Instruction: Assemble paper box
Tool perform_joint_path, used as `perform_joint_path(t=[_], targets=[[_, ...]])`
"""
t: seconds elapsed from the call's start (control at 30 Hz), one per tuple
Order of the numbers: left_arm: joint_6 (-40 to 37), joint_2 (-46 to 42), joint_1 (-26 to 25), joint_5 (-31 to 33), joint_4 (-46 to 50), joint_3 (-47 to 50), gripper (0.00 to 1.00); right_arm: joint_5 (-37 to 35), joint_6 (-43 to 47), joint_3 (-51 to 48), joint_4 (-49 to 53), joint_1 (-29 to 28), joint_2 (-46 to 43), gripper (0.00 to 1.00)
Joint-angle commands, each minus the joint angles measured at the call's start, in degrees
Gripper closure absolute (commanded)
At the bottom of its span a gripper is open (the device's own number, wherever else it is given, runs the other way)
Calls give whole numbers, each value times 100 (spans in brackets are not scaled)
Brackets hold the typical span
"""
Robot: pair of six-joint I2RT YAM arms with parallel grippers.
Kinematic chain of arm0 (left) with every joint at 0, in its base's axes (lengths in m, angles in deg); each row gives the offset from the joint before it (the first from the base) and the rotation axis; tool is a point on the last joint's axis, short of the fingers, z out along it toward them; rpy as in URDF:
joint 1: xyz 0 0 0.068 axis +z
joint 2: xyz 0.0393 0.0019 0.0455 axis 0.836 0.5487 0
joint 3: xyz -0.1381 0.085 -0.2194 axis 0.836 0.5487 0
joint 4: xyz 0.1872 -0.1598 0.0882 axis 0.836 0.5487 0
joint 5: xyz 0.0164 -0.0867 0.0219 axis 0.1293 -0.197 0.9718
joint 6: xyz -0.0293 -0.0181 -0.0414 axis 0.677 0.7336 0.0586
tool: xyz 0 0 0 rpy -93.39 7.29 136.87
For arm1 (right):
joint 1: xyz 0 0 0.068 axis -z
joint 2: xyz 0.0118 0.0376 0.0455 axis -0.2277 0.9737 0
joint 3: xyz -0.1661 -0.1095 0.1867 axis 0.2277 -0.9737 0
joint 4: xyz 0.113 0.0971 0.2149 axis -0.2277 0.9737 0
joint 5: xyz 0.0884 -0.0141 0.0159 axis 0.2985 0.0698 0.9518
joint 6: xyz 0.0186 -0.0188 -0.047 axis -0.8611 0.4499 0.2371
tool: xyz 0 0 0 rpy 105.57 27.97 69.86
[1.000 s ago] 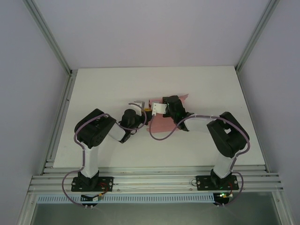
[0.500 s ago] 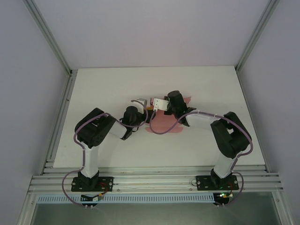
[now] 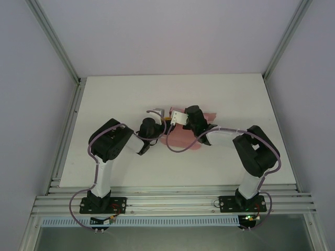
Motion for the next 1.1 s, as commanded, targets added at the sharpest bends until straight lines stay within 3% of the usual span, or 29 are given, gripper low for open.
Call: perform_joint_path(t=[0.0, 0.13, 0.3, 0.4, 0.47, 0.6, 0.77, 0.9, 1.03, 1.07], targets=[[-246, -422, -132, -379, -286, 265, 48, 233, -239, -339, 1065, -114, 366, 85], [-144, -547, 34, -849, -72, 421, 48, 142, -224, -277, 1131, 11, 150, 87], [-269, -655, 184, -719, 124, 507, 59, 137, -233, -408, 951, -10, 58, 91], [-277, -972, 335, -697, 425, 569, 61, -41, -158, -498, 700, -32, 148, 92], [-159, -1290, 497, -693, 659, 656, 58, -146, -80, -552, 546, -33, 202, 93], [264, -1837, 860, -756, 988, 817, 40, -301, -52, -620, 154, -100, 373, 93], [-6, -1702, 920, -1092, 1937, 264, 31, -462, -93, -612, -249, -163, 612, 93], [1, -1255, 923, -1313, 2491, -268, 40, -634, -85, -598, -693, -173, 797, 94], [39, -965, 924, -1683, 1861, -203, 41, -764, 178, -798, -1336, -303, 1103, 97], [58, -909, 929, -1735, 1718, -175, 46, -759, 193, -834, -1430, -324, 1152, 98]])
